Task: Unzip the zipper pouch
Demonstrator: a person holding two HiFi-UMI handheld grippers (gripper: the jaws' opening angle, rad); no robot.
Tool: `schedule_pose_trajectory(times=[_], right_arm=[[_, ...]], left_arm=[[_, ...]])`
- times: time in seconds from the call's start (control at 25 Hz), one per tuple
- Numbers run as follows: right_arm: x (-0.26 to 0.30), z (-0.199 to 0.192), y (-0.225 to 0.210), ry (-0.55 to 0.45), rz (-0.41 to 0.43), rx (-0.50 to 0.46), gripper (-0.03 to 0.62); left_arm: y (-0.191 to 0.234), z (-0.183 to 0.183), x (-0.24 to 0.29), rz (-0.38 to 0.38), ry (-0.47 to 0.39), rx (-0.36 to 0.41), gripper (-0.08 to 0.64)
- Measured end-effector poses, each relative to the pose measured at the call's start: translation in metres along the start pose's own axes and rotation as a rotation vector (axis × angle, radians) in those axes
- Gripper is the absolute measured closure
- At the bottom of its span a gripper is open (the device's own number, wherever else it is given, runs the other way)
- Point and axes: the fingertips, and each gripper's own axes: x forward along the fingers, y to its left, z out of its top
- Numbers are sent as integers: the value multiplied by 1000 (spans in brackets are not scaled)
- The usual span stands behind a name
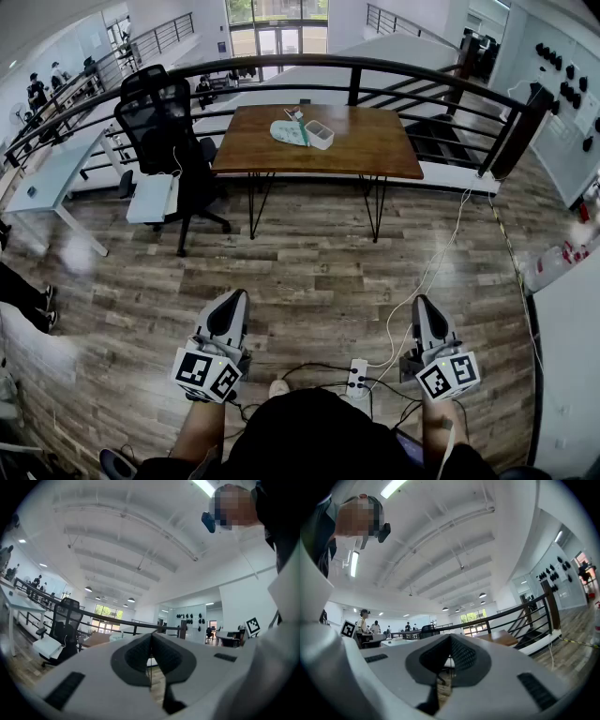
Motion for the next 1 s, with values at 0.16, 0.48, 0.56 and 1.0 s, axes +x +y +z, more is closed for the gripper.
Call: schedule_pose_trajectory(times=[0.16,0.48,0.56,1.0], right_arm=[[-3,-2,3,1,-2,14,600],[-2,-5,5,5,-4,20,600],[-2,-5,8,6,1,16,600],[-14,0,18,-42,27,-78,521]], left_arm=[[0,1,-4,1,7,-5,545],[-3,-4,-3,-3,16,-11,546],[-5,-2,-4,-7,16,-12,546],[-21,-1,-12,26,1,-32,369]])
